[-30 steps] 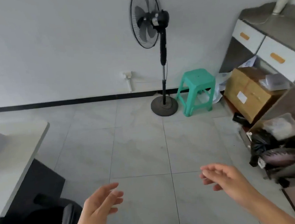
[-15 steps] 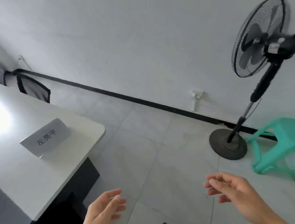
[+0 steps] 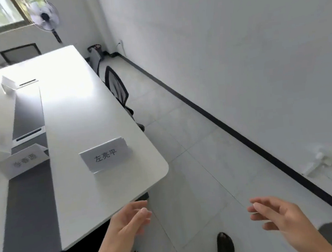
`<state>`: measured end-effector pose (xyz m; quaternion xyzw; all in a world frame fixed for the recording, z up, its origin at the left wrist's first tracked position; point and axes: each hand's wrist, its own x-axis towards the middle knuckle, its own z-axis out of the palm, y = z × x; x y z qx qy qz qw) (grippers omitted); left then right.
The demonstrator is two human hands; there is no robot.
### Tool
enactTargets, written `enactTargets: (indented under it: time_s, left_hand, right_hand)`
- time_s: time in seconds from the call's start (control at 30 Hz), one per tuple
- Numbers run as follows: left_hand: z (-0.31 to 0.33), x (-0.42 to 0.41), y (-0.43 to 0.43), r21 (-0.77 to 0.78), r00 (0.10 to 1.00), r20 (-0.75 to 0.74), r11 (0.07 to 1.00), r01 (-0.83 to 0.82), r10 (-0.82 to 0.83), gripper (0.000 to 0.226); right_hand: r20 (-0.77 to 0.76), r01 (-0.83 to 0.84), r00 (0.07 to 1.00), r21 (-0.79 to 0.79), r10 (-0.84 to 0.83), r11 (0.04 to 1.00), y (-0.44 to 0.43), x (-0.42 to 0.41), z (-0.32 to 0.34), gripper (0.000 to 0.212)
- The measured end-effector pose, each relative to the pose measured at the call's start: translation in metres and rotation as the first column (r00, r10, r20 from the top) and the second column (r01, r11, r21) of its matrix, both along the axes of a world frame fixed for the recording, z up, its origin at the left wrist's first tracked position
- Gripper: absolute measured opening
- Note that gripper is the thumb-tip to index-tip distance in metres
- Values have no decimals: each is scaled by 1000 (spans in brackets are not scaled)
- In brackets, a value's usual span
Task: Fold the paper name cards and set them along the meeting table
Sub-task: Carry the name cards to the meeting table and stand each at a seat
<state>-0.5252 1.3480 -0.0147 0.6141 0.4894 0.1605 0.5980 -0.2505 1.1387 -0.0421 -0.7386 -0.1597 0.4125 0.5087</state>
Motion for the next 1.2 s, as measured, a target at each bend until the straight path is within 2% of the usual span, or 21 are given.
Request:
enactTargets:
  time_s: [0.03,0.07,0.13,0.17,0.27,0.37,0.4,0.57,0.73,0.9,1.03,1.13,1.2]
  left_hand:
    - [-2,7,6,-8,999,-16,999,-39,39,59]
    - [-4,15,12,-12,997,-37,998,-69,68,54]
    - [-5,26,20,-11,990,-66,992,-129,128,27]
    - [-5,30,25,-16,984,-72,986,-168,166,18]
    - [-6,29,33,-49,948,-85,949,-312,308,19]
    - [-7,20,41,-86,896,-92,893,-441,433,52]
    - [-10,17,45,-94,879,-98,875,-476,467,56]
    - [-33,1,92,-114,791,-111,783,-612,602,19]
    - [-41,-9,180,-78,791,-99,788,-611,604,16]
    - [-41,-16,268,-54,823,-48,822,-568,566,17]
    - [-61,-24,318,-10,801,-91,804,-594,591,21]
    - [-89,-30,347,47,727,-199,747,-663,657,41]
    - [-107,-30,360,25,718,-264,748,-663,644,51]
  right_hand:
    - [5,-38,999,-4,38,999,20,18,-1,64]
    - [4,-67,998,-1,67,998,42,34,-1,54]
    - [15,-160,987,-1,160,987,85,61,0,14]
    - [29,-208,978,-7,208,978,107,73,-1,11]
    - [51,-362,930,-40,364,931,169,92,3,13]
    - [54,-481,874,-45,483,875,229,95,4,13]
    - [56,-513,855,-50,515,857,247,94,3,13]
    - [45,-633,770,-73,637,770,335,71,-8,13]
    - [65,-674,731,-79,679,734,415,39,-7,12]
    - [136,-739,651,-113,747,665,487,4,-12,11]
    - [258,-765,550,-226,794,603,530,-18,-38,21]
    - [338,-779,374,-391,863,491,562,-31,-67,46]
    - [324,-778,255,-491,911,392,580,-38,-87,66]
